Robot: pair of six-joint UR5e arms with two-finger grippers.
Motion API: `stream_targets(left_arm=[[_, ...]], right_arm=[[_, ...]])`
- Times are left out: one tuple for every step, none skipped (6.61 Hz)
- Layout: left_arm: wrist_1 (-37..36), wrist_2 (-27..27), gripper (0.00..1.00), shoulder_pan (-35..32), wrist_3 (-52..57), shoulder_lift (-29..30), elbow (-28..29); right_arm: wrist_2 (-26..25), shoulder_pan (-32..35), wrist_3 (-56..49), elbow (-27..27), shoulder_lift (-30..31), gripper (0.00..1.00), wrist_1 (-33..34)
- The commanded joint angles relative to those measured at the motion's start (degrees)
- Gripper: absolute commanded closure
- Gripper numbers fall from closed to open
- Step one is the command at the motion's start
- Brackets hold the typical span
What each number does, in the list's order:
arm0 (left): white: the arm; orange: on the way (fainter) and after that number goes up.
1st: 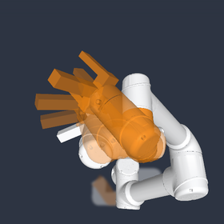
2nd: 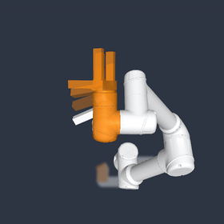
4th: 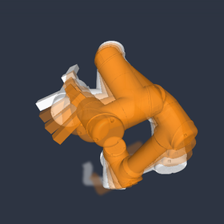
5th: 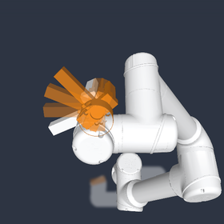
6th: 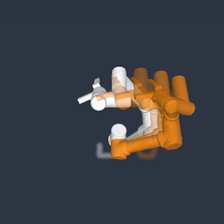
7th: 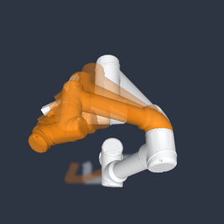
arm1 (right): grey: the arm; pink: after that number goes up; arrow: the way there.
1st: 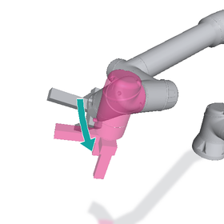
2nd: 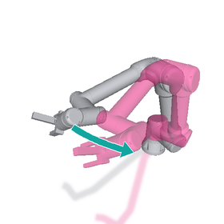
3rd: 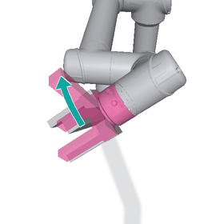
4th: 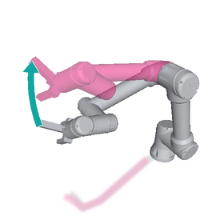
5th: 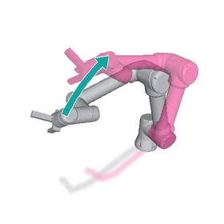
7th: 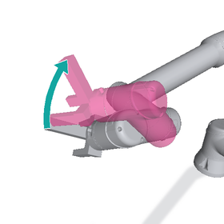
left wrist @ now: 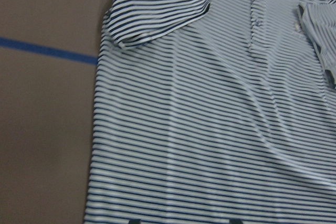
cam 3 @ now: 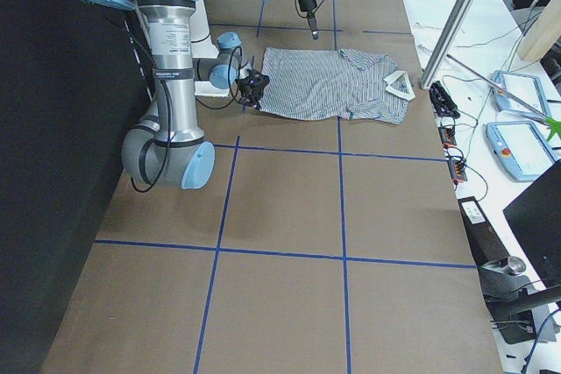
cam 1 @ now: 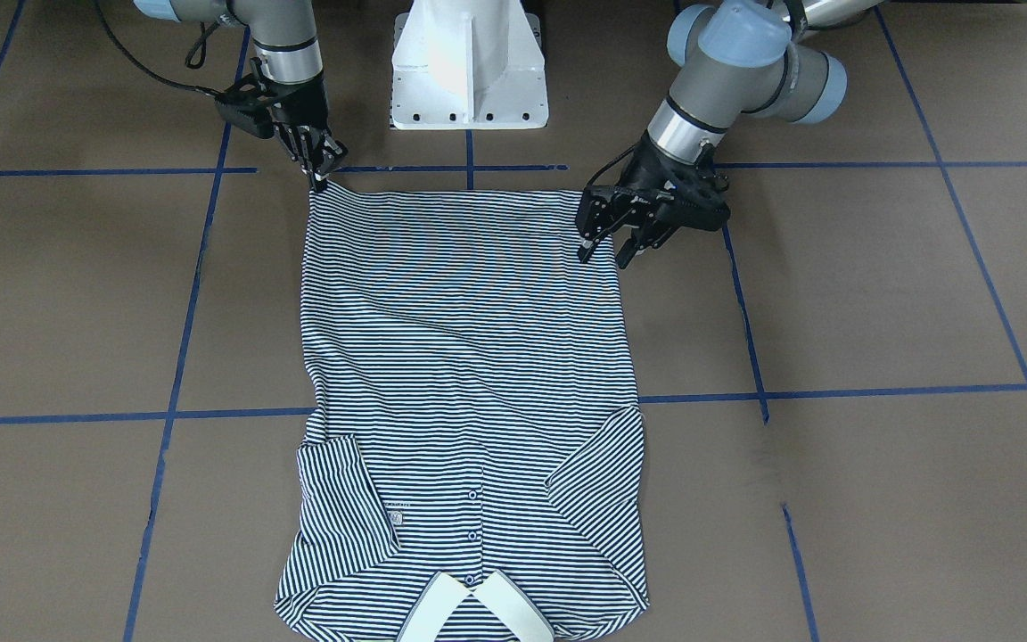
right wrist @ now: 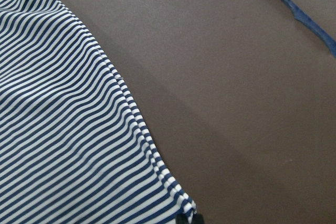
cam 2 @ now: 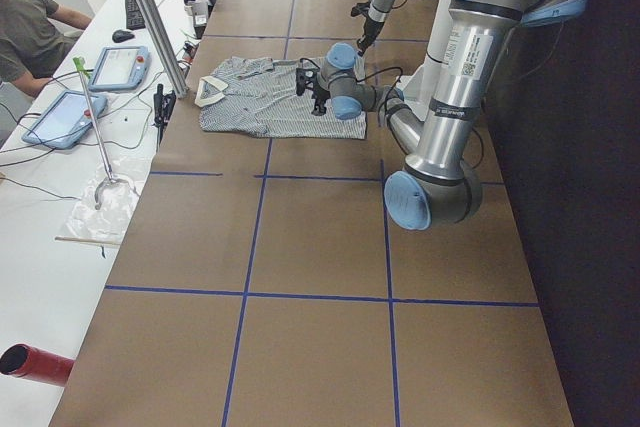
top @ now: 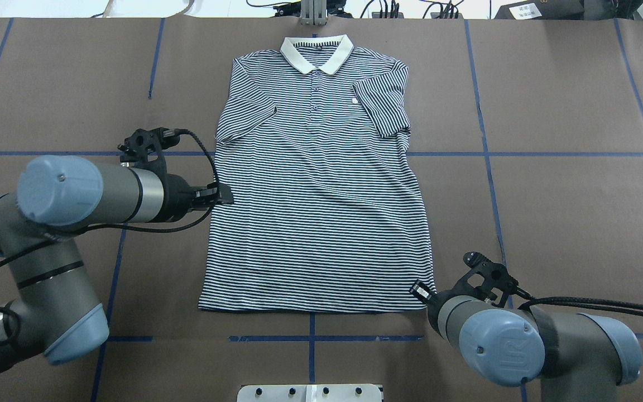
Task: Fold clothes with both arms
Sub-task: 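Grasp the two hem corners with the left and right grippers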
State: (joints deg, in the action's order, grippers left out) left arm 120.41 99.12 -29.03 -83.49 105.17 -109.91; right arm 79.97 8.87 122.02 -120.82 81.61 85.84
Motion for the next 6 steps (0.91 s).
stream_targets(left_arm=[[-10.31, -12.04, 0.36, 11.84, -6.92, -4.71, -5.40], [-11.24, -12.28, 0.35, 12.94, -8.25, -4.80, -5.23], [-13.25, -12.28, 0.35, 14.17, -9.05, -4.97, -4.70], [-13.88, -12.20, 0.35, 14.35, -9.15, -4.89, -4.78], [-13.97, -12.19, 0.36, 15.40, -9.23, -4.71, -4.52], [-13.97, -12.11, 0.37, 15.50, -9.15, -4.62, -4.43]], right_arm=[[0.10, -0.08, -0.03, -0.64, 0.75, 1.00, 0.20], [0.10, -0.26, -0.12, -0.64, 0.75, 1.00, 0.11], [0.10, -0.26, -0.12, -0.73, 0.66, 1.00, 0.11], [0.10, -0.17, -0.12, -0.73, 0.66, 1.00, 0.20], [0.10, -0.17, -0.20, -0.82, 0.66, 1.00, 0.20], [0.10, -0.17, -0.20, -0.82, 0.66, 1.00, 0.20]])
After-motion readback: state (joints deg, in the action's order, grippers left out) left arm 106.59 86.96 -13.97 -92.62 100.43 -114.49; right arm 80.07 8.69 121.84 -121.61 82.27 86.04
